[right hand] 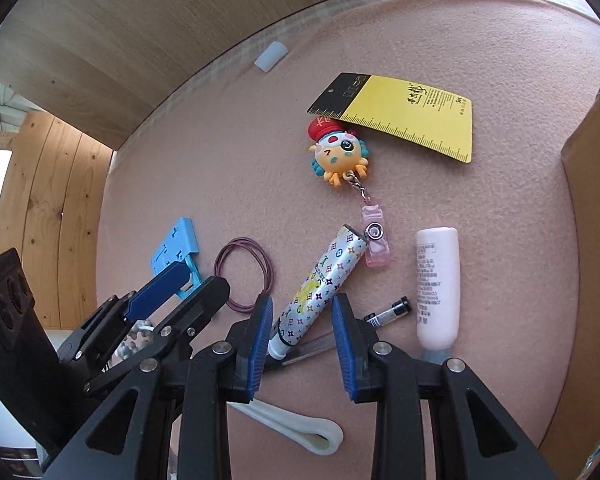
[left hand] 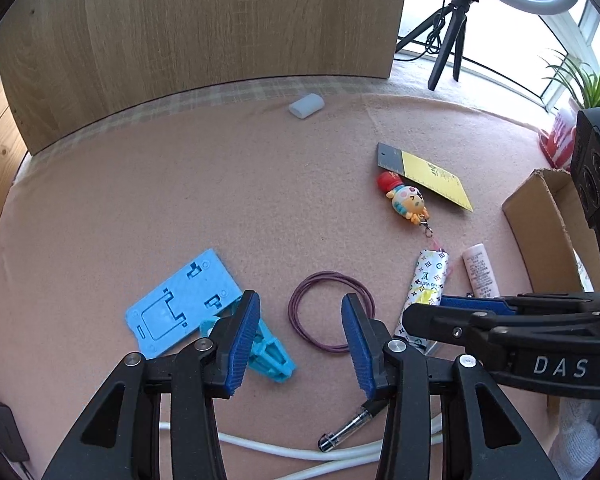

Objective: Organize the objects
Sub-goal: 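Grasp the patterned lighter with the right gripper while the left gripper grasps the purple hair tie, then carry the lighter and hair tie into the box and open both grippers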

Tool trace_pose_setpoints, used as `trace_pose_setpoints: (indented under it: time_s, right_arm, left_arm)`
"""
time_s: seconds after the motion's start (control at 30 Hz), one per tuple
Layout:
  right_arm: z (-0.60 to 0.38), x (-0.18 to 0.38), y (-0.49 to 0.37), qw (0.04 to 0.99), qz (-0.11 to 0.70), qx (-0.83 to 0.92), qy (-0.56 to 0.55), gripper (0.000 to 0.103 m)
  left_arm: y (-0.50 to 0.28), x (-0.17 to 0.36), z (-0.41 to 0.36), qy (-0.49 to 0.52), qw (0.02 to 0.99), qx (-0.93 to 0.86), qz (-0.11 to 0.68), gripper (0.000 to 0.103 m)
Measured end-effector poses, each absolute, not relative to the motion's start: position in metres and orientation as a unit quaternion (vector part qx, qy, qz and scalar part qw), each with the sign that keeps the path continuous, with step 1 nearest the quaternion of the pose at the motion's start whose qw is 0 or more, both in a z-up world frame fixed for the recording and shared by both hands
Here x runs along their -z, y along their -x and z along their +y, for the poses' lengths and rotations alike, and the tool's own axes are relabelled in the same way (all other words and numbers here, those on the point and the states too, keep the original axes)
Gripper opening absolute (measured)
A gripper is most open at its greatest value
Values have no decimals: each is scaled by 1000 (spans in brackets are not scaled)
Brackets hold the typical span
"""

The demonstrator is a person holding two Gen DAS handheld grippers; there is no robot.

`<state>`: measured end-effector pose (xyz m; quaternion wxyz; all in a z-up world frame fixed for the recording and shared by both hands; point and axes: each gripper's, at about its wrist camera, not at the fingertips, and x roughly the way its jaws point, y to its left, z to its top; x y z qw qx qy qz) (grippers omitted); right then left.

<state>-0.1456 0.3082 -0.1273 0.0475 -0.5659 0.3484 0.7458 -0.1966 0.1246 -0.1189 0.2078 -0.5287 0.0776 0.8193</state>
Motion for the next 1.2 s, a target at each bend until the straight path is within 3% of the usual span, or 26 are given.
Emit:
trace_pose_setpoints:
  time_s: [0.3,0.4,0.5,0.6,0.63,1.2]
  right_arm:
    - [309,131,143,49,329,-749,572,17]
    - [311,131,137,47,330,-749,572,16]
    - [311,130,131,46,329,-751,570,15]
    - [312,130,124,47,332,-752,567,14]
    - [312,130,123,47,333,-753,566,14]
    - [319,101,86,49,354,-772,526,10]
  left_arm:
    - [207,134,145,547,232,-793,137,45]
    - [205,133,144,545,238,-794,124,44]
    - [205,133,143,544,235,-798,108,29]
    - [201,133,140,546,237,-799,89,6]
    - [199,134,138,546,238,-799,84,4]
    - [171,96,106,523,227,-822,4,3]
